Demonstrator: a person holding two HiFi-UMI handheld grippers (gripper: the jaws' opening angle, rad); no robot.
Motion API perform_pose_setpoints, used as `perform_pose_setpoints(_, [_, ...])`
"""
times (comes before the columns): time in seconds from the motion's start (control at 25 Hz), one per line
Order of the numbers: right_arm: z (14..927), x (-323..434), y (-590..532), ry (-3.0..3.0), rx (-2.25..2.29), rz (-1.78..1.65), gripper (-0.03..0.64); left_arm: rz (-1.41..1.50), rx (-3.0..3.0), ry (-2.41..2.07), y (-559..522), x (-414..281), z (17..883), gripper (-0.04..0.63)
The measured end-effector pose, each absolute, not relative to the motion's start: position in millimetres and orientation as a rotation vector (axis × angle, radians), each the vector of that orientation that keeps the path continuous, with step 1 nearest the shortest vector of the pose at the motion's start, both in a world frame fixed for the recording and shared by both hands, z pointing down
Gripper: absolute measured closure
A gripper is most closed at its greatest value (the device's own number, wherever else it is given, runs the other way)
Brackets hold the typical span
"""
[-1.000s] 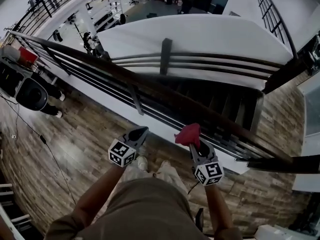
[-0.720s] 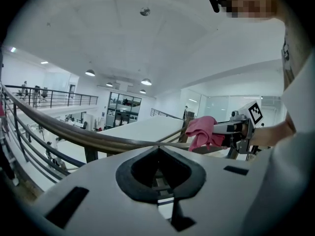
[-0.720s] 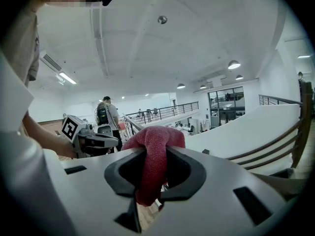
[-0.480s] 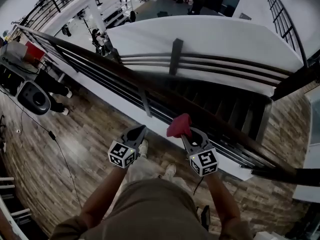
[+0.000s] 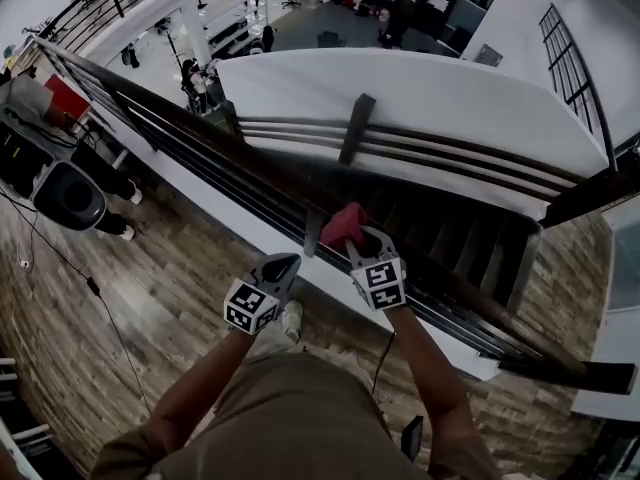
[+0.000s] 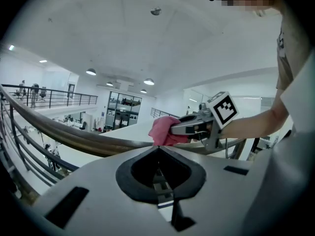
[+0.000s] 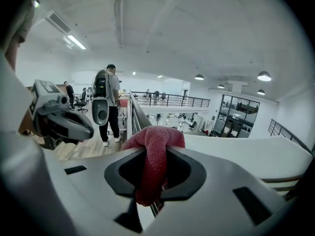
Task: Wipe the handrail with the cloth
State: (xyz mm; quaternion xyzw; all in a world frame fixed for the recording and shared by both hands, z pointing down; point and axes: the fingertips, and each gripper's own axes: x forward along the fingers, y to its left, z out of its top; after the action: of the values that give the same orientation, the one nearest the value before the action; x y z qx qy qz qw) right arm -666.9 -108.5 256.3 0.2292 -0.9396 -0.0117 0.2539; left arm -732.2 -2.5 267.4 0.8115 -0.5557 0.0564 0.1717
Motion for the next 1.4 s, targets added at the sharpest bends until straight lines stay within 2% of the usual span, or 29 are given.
perform_pose_setpoints(0.28, [319.1,-749.6,-162.4,-2.346,0.679,-0.034,0.545,0.189,2.331,-1.514,-17.6,-771.4,269.5,0.578])
perform_pose_setpoints(0.76, [337.8,-747.5,-173.9,-2.209,0.934,0.227,0.543,0.161,2.386,-1.384,-45.9,-756.2,278.0,0.578])
perform_pose_setpoints(1.4, [332.5,-617.7,-174.2,-2.225,1.111,0.282,0.541,0.203,2.497,-1.24,-63.8,-677.4,260.3,0.578])
